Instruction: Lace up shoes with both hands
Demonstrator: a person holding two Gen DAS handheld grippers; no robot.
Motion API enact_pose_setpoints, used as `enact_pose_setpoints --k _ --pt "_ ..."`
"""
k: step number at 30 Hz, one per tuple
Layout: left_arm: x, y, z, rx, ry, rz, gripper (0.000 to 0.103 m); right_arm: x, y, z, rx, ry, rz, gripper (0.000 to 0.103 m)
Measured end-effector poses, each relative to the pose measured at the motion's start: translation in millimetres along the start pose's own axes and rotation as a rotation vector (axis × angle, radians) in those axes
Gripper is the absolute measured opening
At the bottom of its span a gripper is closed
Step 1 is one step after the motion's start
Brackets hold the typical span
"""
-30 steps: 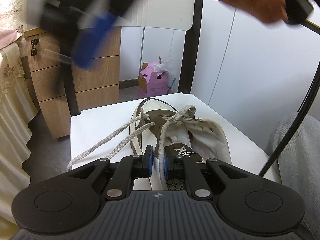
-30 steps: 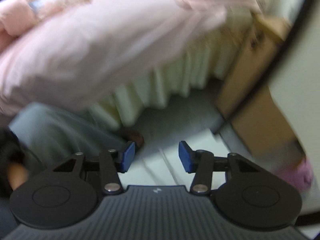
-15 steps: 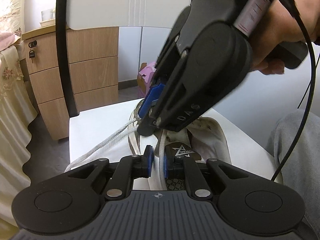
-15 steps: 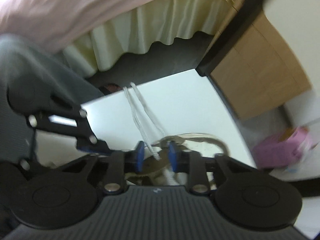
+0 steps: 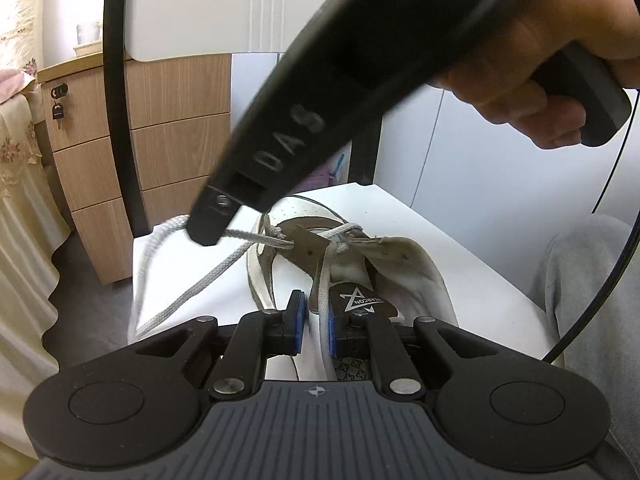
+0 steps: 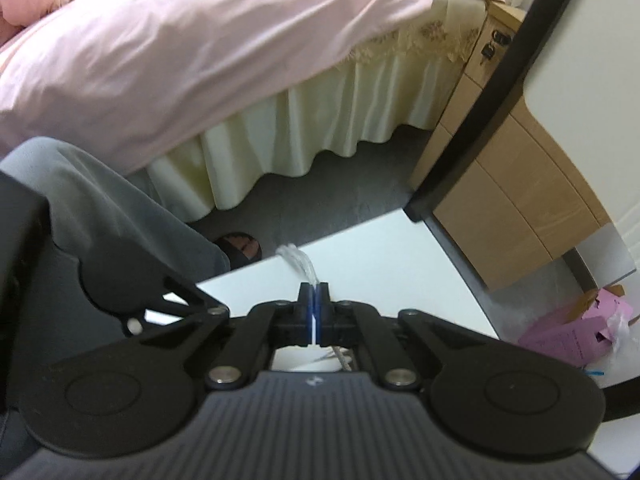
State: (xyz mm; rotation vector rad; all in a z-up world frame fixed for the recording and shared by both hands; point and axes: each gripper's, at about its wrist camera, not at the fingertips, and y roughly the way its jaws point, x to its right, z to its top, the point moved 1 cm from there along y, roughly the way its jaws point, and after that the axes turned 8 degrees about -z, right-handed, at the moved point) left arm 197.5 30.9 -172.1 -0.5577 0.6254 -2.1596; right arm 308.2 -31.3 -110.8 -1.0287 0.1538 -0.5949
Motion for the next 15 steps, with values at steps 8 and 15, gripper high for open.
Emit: enact_pose_setpoints --k 8,15 --pt "5 3 3 -0.011 0.012 0.004 0.015 -6 14 6 -0.024 0.032 0.031 0.002" --pt "8 4 4 -0.011 -0.003 0.019 0.015 -12 11 23 0.025 0.085 0.083 0.044"
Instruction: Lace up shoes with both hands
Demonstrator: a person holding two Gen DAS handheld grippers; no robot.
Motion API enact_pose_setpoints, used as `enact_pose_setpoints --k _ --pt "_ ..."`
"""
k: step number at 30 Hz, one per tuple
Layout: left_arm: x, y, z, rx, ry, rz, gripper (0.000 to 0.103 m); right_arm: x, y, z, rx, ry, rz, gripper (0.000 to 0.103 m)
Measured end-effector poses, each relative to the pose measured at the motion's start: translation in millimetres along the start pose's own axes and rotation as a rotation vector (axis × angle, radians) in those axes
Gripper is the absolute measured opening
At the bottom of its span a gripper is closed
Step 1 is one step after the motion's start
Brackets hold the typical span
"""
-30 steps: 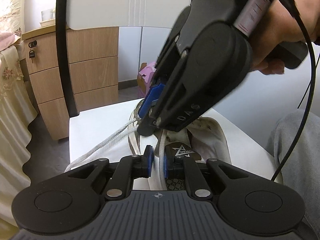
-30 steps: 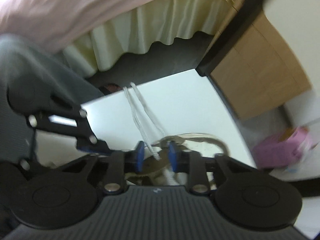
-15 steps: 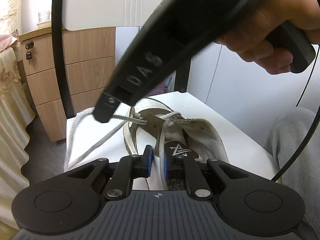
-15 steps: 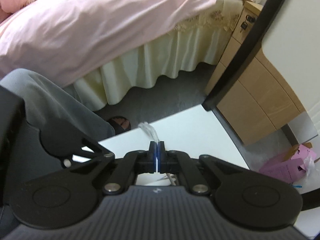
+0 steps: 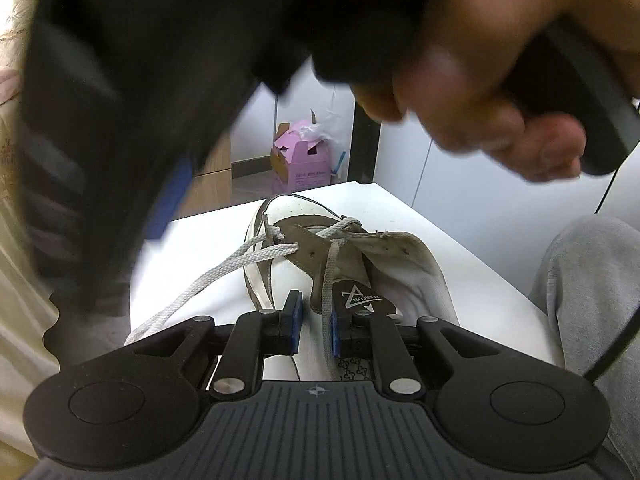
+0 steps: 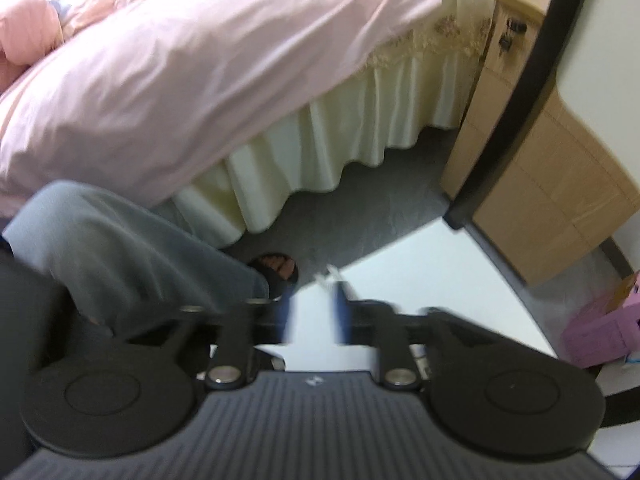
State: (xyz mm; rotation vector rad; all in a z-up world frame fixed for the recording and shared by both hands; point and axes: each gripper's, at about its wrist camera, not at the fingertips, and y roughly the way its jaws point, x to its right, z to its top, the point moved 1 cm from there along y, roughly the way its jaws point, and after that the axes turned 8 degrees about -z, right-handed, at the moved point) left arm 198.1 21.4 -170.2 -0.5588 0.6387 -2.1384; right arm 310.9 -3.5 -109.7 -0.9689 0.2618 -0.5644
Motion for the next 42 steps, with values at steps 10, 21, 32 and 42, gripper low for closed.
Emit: enact_pose_setpoints --k 10,21,32,42 --pt "2 2 1 0.001 -0.021 0.015 0.015 30 -69 -17 0.166 0.229 -0.099 0.068" --pt "3 3 3 -0.001 -0.029 0.04 0.018 41 -87 -154 0.201 0.71 -0.287 0.076" --pt "16 5 0 -0.002 -0.004 0.088 0.02 29 -49 -195 0.248 0.852 -0.252 0.07" --pt "22 -12 -1 0.032 -0.104 0.054 0.039 36 -50 -214 0.328 0.945 -0.19 0.067"
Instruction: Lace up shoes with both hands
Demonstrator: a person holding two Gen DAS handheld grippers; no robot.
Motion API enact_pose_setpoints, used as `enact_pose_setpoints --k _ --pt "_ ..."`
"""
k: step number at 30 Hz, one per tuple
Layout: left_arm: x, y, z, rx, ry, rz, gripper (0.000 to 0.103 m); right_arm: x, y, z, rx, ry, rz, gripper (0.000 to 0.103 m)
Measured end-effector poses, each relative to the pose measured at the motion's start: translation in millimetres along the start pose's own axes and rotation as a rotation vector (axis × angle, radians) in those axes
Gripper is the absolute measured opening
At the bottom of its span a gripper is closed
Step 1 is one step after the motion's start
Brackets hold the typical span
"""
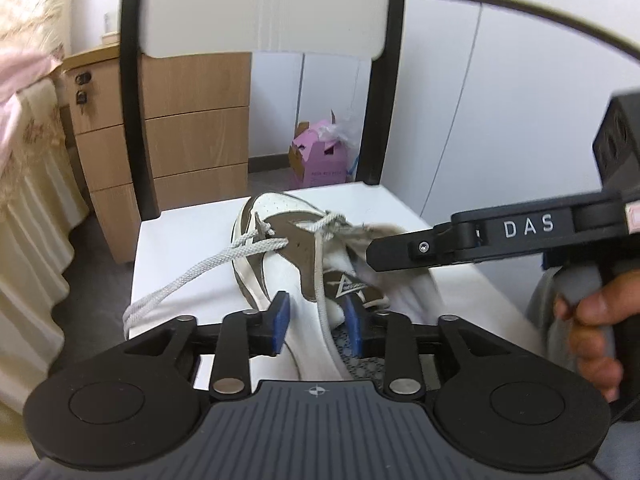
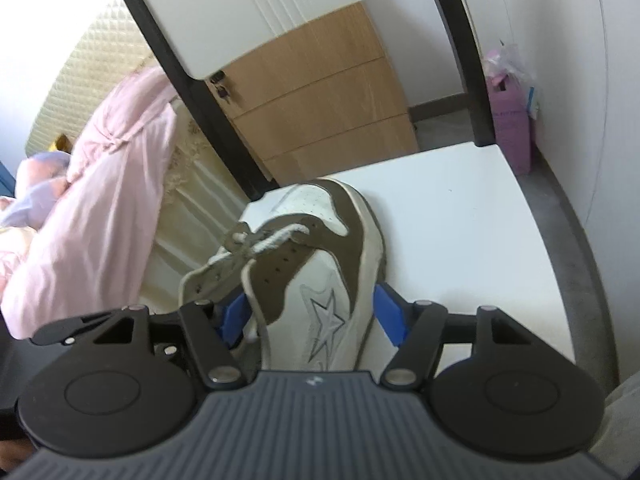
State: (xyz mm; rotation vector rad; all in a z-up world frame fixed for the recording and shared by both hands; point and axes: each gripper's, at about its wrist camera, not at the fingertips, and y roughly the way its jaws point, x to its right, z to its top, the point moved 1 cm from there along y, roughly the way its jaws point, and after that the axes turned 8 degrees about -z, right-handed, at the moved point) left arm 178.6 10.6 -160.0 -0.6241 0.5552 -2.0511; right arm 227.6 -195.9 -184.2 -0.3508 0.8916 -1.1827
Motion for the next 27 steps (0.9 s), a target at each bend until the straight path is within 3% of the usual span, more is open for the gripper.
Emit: enact_pose_setpoints --k 3,6,9,15,19,22,27 --pt "-7 -20 3 0.087 -0.085 -0.007 0.05 0 -8 3 0.035 0.001 0.042 0.068" --pt "-22 -35 8 0.178 -0.197 -0.01 0.054 1 -11 5 0.044 0.016 0.075 0.068" --pt "-50 -37 14 0.212 -0.356 -0.001 0.054 2 -11 9 0.046 0.024 0.105 0.068" --pt "-120 -13 15 0.193 -0.733 -0.053 0.053 6 -12 13 0.056 0.012 0.129 0.069" --pt "-152 6 5 0.177 -0.923 -0.066 0.052 14 -7 14 0.031 0.044 0.147 0.072" --pt "-158 15 -4 0.139 -0.996 -0.091 0.049 18 -2 17 0.014 0.069 0.152 0.072" --pt "-156 20 -11 0.098 -1.029 -0.099 0.049 19 3 19 0.0 0.089 0.147 0.076"
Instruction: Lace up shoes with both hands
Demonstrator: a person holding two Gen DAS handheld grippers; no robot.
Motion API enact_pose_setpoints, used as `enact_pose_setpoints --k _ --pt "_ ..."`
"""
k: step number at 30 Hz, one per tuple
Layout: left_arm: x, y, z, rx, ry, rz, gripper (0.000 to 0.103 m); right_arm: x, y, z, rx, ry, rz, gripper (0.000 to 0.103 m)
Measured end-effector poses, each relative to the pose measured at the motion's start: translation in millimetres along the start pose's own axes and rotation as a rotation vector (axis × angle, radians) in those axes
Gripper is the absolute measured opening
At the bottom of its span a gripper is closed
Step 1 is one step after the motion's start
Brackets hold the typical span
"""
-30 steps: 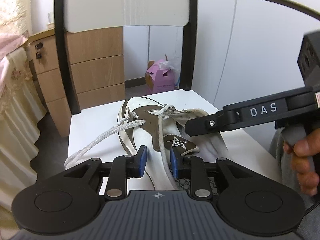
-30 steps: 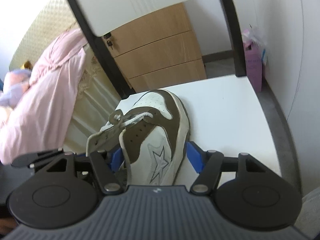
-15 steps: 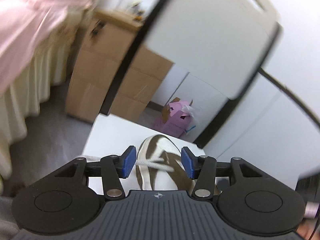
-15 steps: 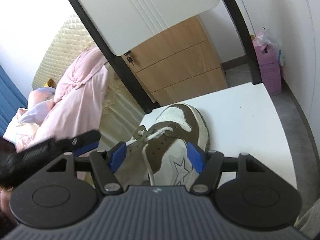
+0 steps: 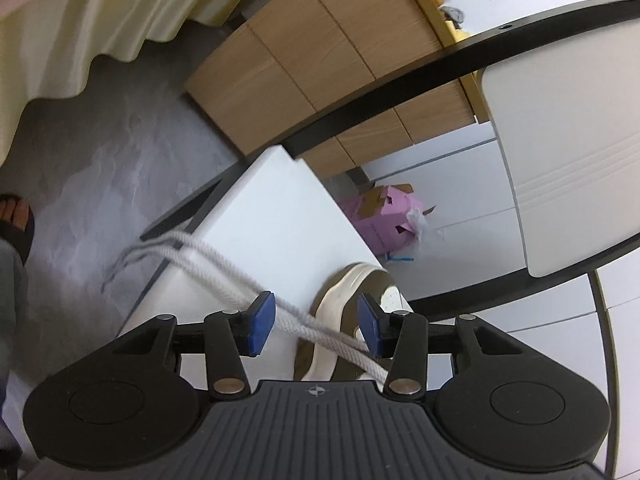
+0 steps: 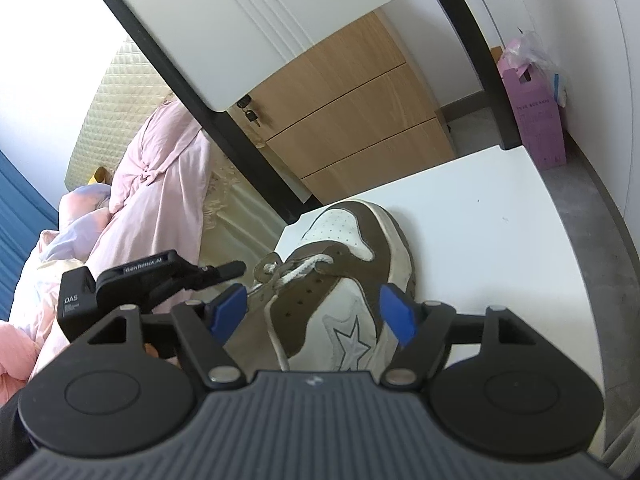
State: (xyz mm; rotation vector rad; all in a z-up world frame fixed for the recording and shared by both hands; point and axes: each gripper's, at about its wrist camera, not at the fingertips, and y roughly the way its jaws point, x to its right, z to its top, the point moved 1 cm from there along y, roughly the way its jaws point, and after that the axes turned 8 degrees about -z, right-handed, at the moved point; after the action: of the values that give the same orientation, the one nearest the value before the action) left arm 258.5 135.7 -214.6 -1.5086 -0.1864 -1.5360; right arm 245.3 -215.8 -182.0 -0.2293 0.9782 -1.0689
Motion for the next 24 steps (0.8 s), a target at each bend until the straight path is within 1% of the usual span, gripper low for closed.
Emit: enact_pose_setpoints --k 5,9,10,11,13,14,15,17,18,20,24 --pt "-9 3 0 -0.015 -0.03 0.027 0.049 -3 8 -2 -0.053 0.002 0.014 0.076" --pt "-13 9 5 0.01 -0.044 0.031 0.049 -5 12 -3 -0.064 -0.011 0.016 0.076" --pt "-13 10 6 0.021 -0.043 0.033 0.048 -5 13 -3 -0.065 -0.012 0.014 0.076" --pt "-12 12 8 0.033 -0.029 0.037 0.034 -5 14 -2 -0.065 -0.013 0.012 0.077" --pt "-9 17 10 0.047 -0.005 0.044 0.022 -5 15 -2 -0.065 -0.014 0.008 0.077" --pt "-8 20 11 0.052 0.006 0.048 0.009 -4 15 -2 -0.065 -0.018 0.009 0.077" --pt "-7 23 12 0.059 0.015 0.052 0.004 -5 15 -2 -0.063 -0.026 0.009 0.077" --pt "-5 23 14 0.077 0.034 0.048 0.003 -7 14 -2 -0.045 -0.051 0.003 0.077" --pt "-2 22 14 0.086 0.049 0.034 0.003 -9 12 -2 -0.031 -0.072 -0.001 0.077" --pt "6 15 14 0.106 0.08 -0.018 0.003 -15 8 -1 0.005 -0.129 -0.006 0.077" --pt "21 4 13 0.132 0.147 -0.15 0.003 -35 0 1 0.082 -0.286 -0.025 0.077"
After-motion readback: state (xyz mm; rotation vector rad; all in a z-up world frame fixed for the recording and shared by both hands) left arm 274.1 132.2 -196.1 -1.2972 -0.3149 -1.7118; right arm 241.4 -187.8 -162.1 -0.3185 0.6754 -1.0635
